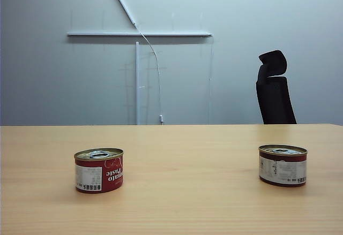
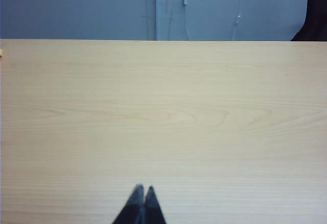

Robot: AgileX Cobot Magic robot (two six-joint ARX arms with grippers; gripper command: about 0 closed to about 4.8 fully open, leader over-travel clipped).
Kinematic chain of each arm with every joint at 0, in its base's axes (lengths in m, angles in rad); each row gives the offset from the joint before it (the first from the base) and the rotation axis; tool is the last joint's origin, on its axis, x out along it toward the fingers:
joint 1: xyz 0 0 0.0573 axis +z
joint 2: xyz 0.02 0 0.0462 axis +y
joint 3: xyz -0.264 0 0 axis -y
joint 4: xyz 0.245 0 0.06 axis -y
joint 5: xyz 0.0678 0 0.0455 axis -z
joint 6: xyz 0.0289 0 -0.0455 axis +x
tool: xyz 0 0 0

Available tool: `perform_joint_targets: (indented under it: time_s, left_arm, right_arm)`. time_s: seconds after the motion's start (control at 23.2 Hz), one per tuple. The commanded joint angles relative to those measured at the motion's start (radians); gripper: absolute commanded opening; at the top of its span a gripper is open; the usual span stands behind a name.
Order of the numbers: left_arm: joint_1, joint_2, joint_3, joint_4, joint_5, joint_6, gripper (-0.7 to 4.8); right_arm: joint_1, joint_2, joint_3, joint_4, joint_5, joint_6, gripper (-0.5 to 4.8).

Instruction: Stack a can of tomatoes on the right onto the can of tomatoes on the left.

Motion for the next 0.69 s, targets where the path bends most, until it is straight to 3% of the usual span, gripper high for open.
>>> perform_joint_targets:
  time_s: [0.04,0.47,0.69]
  left_arm:
    - [0.003,0.002,0.004,0.012,0.004,0.002,-0.04]
    - [0.002,0.002,0.004,0.012,0.004,0.002,-0.04]
    - [-0.047,0.01,0.004,0.013,0.0,0.002,-0.04]
  right_arm:
    - [0.0,-0.002,-0.005,0.017,0.005,-0.002,-0.06]
    - [0.0,-0.002,-0.005,0.017,-0.002,0.005,-0.06]
    - [0.002,-0.002,-0.005,0.017,-0.039,0.089,-0.05]
